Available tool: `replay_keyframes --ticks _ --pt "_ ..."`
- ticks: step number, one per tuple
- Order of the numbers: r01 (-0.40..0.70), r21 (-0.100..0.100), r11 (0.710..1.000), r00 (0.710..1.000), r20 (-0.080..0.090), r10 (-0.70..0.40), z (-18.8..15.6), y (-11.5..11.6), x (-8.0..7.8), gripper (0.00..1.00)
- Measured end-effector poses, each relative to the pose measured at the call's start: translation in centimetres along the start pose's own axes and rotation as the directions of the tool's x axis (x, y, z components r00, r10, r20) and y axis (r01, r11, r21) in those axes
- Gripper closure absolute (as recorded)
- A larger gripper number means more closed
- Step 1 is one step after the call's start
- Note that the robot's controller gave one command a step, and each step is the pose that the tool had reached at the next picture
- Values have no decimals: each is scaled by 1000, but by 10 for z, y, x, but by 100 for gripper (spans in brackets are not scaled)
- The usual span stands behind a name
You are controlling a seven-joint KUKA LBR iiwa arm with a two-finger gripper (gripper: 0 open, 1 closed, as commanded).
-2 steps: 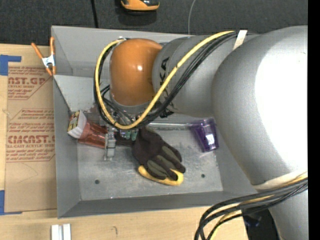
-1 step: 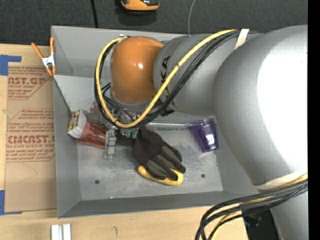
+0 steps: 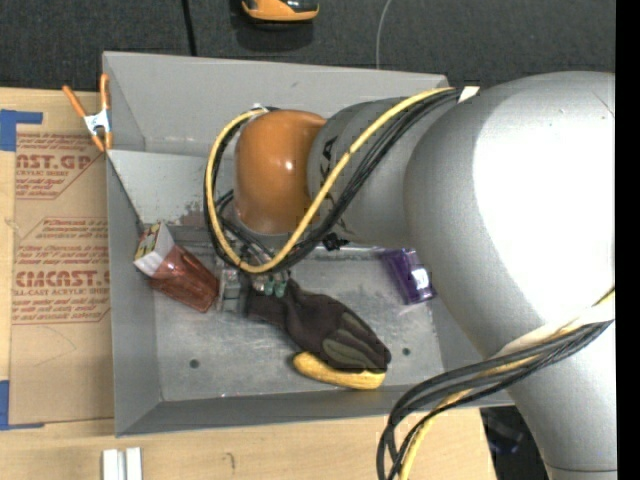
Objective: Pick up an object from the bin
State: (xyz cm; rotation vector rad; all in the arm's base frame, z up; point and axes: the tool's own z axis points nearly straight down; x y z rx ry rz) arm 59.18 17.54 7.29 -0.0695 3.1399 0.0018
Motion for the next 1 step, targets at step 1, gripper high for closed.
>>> replay_keyframes --ticks 1 --pt "0 0 1000 1000 0 0 0 0 0 100"
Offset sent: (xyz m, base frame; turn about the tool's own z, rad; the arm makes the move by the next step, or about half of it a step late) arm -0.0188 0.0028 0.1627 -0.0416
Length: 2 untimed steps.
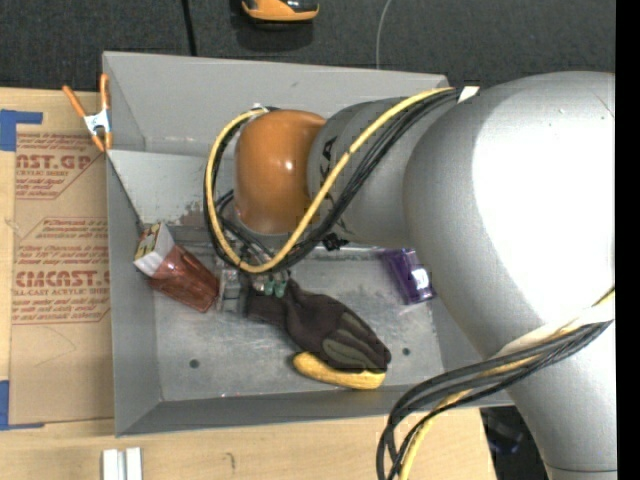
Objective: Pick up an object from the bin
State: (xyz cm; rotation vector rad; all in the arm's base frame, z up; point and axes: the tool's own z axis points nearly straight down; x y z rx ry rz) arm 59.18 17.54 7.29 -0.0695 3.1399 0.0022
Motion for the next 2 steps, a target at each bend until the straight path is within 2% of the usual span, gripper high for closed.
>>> replay_keyframes --ticks 1,2 --pt "14 3 1000 1000 -7 -14 -54 0 8 100" --pt "99 1 995 995 -2 -99 6 -32 4 0"
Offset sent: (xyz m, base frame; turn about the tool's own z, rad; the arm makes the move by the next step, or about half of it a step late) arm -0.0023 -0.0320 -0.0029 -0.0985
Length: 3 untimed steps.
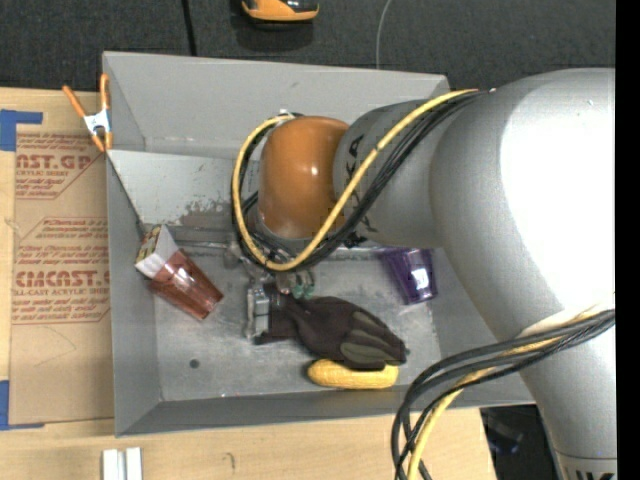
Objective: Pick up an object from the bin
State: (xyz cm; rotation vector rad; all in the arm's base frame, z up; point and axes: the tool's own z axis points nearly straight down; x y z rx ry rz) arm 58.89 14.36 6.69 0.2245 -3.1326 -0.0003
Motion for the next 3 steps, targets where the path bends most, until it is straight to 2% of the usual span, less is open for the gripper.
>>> replay_keyframes --ticks 1,2,3 --pt "-1 -1 1000 1000 3 1 -3 1 -1 0" --pt "83 -2 997 997 5 -83 -4 -29 19 0" --pt "50 -2 999 999 4 -50 -5 -69 21 0"
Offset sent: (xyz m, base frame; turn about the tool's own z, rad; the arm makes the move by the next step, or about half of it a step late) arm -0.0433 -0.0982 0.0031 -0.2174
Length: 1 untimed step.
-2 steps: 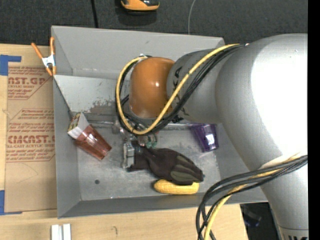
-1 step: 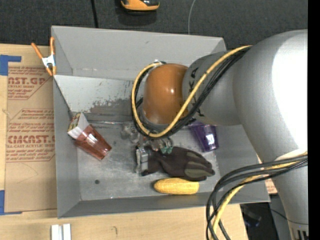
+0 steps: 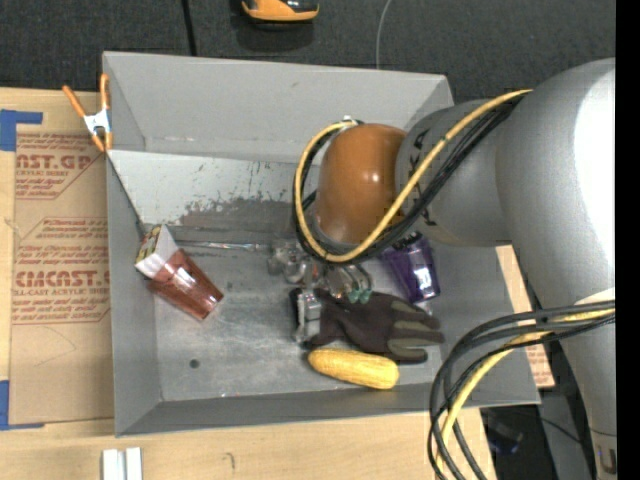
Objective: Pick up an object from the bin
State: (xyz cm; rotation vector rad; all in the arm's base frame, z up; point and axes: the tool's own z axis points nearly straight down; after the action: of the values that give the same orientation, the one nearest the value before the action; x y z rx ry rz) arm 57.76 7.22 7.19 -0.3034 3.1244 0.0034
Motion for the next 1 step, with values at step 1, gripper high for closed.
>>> replay_keyframes --ticks 1 --pt "-90 -1 996 996 1 90 1 -23 16 0"
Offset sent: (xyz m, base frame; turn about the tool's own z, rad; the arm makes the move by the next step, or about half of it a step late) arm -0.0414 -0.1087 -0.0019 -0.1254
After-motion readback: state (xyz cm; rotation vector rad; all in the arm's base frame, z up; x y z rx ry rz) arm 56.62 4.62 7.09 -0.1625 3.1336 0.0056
